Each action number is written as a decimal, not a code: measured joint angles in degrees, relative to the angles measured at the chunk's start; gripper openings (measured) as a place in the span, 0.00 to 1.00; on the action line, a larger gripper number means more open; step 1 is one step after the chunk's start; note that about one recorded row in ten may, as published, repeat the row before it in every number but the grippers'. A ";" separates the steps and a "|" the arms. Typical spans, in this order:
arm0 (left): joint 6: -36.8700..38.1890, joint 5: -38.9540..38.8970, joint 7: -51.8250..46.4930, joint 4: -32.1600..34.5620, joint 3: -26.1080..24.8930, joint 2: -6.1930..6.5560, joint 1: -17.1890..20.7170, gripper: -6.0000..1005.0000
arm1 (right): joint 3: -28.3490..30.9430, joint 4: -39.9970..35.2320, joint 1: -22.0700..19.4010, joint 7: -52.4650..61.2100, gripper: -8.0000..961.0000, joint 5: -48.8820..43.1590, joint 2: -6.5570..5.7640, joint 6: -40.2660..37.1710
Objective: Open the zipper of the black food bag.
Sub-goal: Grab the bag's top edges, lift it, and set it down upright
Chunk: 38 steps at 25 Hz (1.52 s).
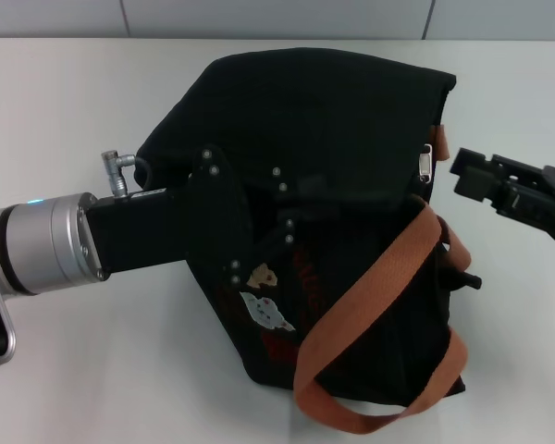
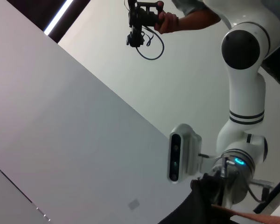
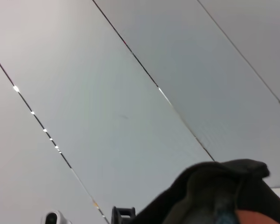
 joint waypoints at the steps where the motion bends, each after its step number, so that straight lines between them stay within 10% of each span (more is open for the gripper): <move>1: 0.00 0.00 0.00 0.00 0.00 0.00 0.00 0.11 | 0.00 0.00 0.00 0.00 0.60 0.00 0.00 0.00; 13: 0.20 0.04 0.64 0.30 0.01 -0.01 0.09 0.11 | -0.46 3.26 3.86 3.08 0.58 0.03 -0.03 2.24; 24: 0.24 -0.04 0.69 0.19 0.00 0.00 0.26 0.11 | -0.90 2.74 4.29 1.40 0.17 -0.18 0.65 3.13; 38: 0.06 -0.71 1.53 -0.12 0.01 -0.01 0.17 0.11 | -0.91 0.16 -2.04 -2.42 0.01 -3.09 -0.61 -0.07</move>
